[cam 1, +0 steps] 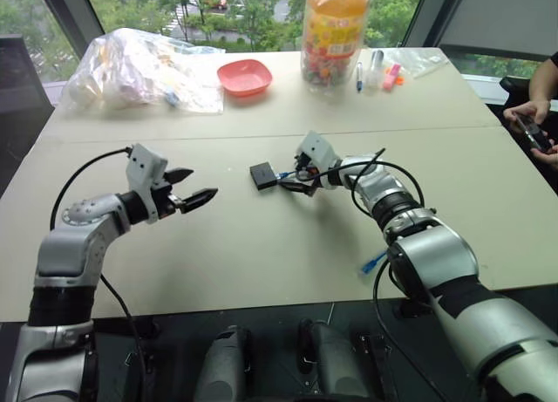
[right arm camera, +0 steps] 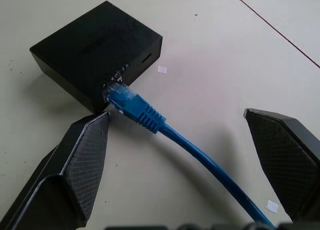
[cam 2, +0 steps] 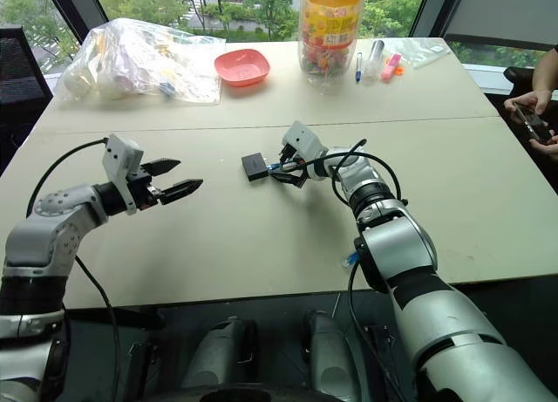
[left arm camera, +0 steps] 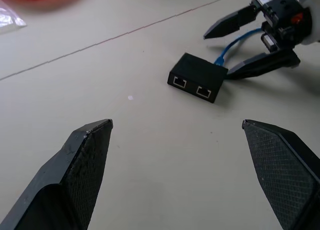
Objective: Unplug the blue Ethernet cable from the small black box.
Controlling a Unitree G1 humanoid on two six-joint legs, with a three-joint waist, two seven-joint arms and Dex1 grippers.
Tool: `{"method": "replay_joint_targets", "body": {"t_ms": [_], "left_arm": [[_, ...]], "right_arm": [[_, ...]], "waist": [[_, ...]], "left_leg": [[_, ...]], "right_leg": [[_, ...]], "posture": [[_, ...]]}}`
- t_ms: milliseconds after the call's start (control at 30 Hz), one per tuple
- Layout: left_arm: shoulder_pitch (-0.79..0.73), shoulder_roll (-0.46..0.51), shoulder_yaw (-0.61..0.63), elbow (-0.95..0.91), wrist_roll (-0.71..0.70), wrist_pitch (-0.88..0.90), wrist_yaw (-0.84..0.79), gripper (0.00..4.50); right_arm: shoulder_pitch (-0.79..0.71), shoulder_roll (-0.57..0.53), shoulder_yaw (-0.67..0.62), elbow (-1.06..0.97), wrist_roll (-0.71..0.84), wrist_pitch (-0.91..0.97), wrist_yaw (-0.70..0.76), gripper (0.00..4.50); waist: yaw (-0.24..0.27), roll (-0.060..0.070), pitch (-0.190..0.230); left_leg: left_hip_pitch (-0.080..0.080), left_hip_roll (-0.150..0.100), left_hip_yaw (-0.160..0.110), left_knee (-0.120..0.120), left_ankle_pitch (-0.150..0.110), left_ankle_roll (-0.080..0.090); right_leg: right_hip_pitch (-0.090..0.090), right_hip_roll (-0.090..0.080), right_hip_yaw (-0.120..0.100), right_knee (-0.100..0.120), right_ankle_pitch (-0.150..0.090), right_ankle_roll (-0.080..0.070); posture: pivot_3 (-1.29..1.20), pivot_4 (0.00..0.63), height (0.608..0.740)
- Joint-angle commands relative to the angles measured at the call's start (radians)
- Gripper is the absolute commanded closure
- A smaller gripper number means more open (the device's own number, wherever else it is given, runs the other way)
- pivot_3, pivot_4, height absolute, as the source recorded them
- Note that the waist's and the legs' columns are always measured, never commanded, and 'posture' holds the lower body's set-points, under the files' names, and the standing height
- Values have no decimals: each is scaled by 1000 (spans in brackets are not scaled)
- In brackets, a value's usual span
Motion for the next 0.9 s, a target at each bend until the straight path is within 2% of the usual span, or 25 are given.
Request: {"method": "replay_joint_targets", "body": {"t_ms": [33,67,300,400,500,533,633,767,900], "left_arm": [[18,3,59,-80,-33,18,41,150],[22,3,58,-82,-31,19,46,150],[-22,5,43,-36,-22,2,50,150],[-68,5,30,33,-9,-25,31,150],[-154,-3,2,159,6,-65,-15,150],[-223,-19,0,254,-5,-66,-43,150],[-398,-58,9,492,-55,-29,-149,150],[-582,-78,-19,760,-58,-6,-352,150],[-744,-111,-27,1011,3,-84,-431,150]], "right_arm": [[13,44,25,41,-63,-14,24,555],[13,51,28,42,-73,-27,38,865],[25,46,60,35,-142,-84,151,4451],[32,15,66,13,-157,-116,173,4451],[39,-29,57,-47,-164,-217,93,4451],[46,-61,72,-106,-205,-294,-21,4451],[78,-132,98,-276,-291,-445,-220,4451],[141,-188,107,-480,-361,-488,-345,4451],[192,-223,108,-648,-404,-474,-403,4451]], "waist": [[0,0,0],[-1,0,0],[-15,0,-1],[-17,0,-1],[-10,0,-1],[-8,0,-1],[13,0,0],[3,0,0],[0,0,0]], "left_leg": [[2,1,0,0,0,0],[3,1,0,0,0,-1],[4,3,0,0,1,-2],[4,3,1,0,1,-2],[3,2,1,0,1,-2],[3,2,1,0,1,-2],[-2,-3,1,1,3,-4],[-3,-4,2,1,2,-2],[-3,-4,4,-1,2,-2]], "right_leg": [[1,0,0,0,-1,-1],[2,0,0,0,0,-1],[2,2,0,1,1,-4],[2,2,0,2,1,-4],[2,2,0,1,1,-3],[2,2,0,1,1,-3],[-1,0,0,1,0,-4],[-3,-1,0,1,2,1],[-3,1,-1,1,1,2]], "posture": [[0,150,740],[0,150,740],[0,150,740],[0,150,740],[0,150,740],[0,150,740],[0,150,740],[0,150,740],[0,150,740]]}}
